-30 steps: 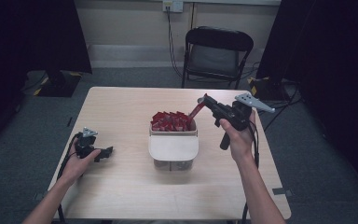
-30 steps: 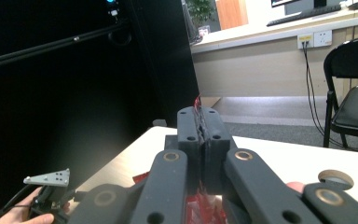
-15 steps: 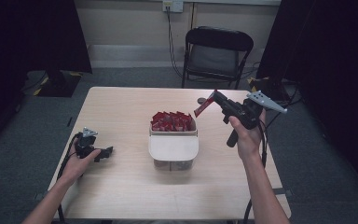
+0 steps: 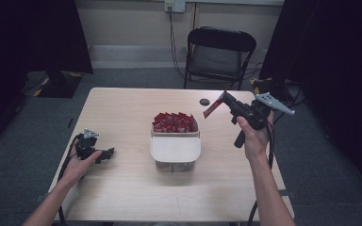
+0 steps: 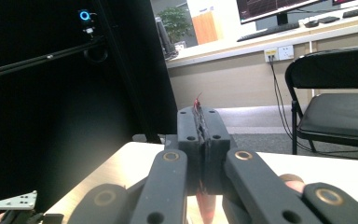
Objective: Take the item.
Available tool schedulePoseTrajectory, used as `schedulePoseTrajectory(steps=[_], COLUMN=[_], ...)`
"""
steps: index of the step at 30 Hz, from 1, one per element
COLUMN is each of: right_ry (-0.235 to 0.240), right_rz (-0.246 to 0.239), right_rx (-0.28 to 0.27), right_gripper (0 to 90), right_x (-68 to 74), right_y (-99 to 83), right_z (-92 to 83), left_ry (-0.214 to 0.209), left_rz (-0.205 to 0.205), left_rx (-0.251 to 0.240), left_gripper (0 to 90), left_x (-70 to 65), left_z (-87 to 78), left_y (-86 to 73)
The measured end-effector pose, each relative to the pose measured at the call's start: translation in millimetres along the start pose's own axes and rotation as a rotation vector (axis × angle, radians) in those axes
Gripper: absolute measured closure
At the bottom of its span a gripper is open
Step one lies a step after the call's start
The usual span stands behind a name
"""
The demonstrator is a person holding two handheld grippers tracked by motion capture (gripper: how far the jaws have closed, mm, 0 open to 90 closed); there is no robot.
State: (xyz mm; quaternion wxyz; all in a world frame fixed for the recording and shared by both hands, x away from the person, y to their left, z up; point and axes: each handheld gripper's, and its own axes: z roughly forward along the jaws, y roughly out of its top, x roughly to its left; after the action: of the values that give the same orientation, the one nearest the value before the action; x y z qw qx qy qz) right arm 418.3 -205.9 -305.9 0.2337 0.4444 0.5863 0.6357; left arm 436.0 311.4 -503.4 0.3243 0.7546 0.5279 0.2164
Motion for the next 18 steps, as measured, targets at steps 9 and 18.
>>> schedulePoseTrajectory(steps=[9,18], right_ry=[-0.038,-0.075], right_rz=[0.009,0.009], right_rx=[0.043,0.129], right_gripper=[88.8,88.7], right_x=[-13.6,-28.0], right_y=[-12.2,-33.9], right_z=[7.9,21.3], left_ry=[0.000,0.000], left_rz=[0.000,0.000], left_rx=[0.000,0.000], left_gripper=[0.0,0.0], left_x=[0.0,0.0], left_z=[0.0,0.0], left_y=[0.0,0.0])
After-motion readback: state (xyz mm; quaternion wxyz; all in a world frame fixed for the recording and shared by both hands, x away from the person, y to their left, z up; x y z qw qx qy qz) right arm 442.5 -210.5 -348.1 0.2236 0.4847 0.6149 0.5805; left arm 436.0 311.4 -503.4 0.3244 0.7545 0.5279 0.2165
